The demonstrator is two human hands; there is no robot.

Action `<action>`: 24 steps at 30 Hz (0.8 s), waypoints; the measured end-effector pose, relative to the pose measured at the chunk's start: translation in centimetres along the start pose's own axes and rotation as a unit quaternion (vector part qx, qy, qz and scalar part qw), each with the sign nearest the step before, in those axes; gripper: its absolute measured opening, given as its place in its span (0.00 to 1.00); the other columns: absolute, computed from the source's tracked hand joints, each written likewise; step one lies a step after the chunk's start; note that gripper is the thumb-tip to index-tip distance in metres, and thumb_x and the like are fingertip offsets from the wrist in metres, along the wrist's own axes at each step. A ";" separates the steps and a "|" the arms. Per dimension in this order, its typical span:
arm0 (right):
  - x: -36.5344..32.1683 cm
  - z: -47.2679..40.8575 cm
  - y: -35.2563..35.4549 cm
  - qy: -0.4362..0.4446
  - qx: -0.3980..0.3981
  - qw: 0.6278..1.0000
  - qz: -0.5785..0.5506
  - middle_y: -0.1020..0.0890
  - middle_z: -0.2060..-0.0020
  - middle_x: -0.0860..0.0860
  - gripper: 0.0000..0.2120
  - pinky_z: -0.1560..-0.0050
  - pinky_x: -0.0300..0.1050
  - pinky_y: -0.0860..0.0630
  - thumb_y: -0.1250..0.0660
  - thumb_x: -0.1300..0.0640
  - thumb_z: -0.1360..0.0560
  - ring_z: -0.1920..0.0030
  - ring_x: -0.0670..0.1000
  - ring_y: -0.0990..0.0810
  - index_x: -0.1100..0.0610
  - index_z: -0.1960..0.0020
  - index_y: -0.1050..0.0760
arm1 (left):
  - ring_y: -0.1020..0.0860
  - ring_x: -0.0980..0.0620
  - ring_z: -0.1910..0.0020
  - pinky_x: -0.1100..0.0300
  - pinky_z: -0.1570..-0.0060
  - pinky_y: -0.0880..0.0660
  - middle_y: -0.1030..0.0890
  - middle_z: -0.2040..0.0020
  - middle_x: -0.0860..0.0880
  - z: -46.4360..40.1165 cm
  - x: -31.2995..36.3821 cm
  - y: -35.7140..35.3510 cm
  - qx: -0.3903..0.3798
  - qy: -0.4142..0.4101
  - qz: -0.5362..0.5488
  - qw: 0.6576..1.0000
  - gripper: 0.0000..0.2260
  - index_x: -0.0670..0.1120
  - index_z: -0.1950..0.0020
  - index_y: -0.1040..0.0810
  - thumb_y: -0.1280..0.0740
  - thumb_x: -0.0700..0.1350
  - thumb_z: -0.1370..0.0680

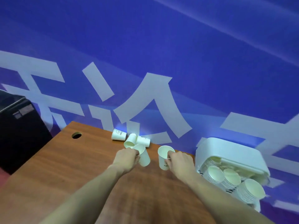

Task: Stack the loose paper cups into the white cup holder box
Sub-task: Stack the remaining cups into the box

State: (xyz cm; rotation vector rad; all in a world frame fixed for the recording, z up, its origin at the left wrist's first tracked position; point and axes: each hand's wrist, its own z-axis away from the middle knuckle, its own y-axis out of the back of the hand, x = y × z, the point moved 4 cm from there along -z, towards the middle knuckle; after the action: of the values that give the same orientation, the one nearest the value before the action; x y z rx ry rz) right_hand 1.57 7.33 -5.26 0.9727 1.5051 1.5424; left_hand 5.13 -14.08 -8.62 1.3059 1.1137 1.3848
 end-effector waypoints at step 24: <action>27.9 20.7 3.0 -0.198 0.081 0.977 0.002 0.18 0.62 0.52 0.11 0.65 0.46 0.35 0.44 0.46 0.18 0.59 0.58 0.19 0.52 0.49 0.27 | 0.21 0.45 0.55 0.56 0.60 0.29 0.16 0.57 0.49 0.3 34.7 -1.2 -0.017 -0.292 -0.044 0.955 0.13 0.49 0.53 0.20 0.41 0.54 0.21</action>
State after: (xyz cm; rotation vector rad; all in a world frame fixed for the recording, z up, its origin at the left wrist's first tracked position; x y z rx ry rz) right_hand 8.51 41.27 -1.51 1.2908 1.3543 1.1526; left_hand 4.31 20.25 -3.38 1.4874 0.7249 0.8569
